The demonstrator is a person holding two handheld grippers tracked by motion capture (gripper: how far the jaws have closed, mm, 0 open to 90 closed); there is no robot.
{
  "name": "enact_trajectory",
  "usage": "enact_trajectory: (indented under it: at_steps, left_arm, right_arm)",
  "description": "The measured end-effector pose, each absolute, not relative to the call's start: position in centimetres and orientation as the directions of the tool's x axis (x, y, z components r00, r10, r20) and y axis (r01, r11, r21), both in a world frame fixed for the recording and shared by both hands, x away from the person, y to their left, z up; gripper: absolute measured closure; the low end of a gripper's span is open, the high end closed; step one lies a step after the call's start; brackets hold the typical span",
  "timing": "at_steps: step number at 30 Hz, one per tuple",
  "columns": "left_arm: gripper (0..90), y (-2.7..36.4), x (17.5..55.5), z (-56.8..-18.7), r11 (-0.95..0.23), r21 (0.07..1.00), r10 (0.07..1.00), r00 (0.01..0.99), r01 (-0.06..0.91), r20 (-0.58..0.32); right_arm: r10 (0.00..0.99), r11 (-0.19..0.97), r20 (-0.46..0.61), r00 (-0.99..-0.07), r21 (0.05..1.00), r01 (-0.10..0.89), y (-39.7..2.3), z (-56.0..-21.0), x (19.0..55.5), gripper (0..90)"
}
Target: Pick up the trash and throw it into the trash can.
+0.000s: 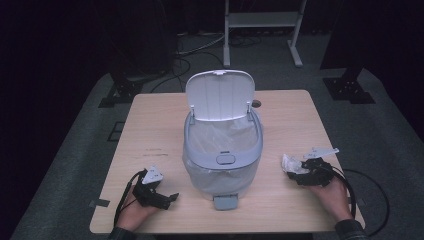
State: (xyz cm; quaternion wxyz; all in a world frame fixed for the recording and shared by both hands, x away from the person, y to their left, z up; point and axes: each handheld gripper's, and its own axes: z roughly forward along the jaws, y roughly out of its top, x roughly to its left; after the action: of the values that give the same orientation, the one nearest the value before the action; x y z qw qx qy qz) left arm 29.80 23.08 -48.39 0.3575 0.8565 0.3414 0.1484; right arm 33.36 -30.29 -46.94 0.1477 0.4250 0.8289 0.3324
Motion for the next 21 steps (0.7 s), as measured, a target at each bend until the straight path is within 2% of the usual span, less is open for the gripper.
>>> enact_trajectory:
  at_steps: [4, 11, 21]
  left_arm:
    - [0.0, 23.07, 29.8, -48.39, -0.511, 0.714, 0.691, 0.723, 0.479, 0.01]
    - [0.0, 23.08, 29.8, -48.39, -0.511, 0.714, 0.691, 0.723, 0.478, 0.01]
    - [0.0, 23.09, 29.79, -48.38, -0.512, 0.714, 0.691, 0.723, 0.478, 0.01]
  right_arm:
    - [0.802, 0.427, 0.025, -0.597, 0.675, 0.601, -30.26, -46.9, 33.28, 46.1]
    - [0.799, 0.435, 0.008, -0.601, 0.682, 0.587, -30.53, -46.68, 33.08, 54.2]
    - [0.788, 0.448, 0.001, -0.616, 0.685, 0.575, -30.67, -46.26, 32.79, 61.5]
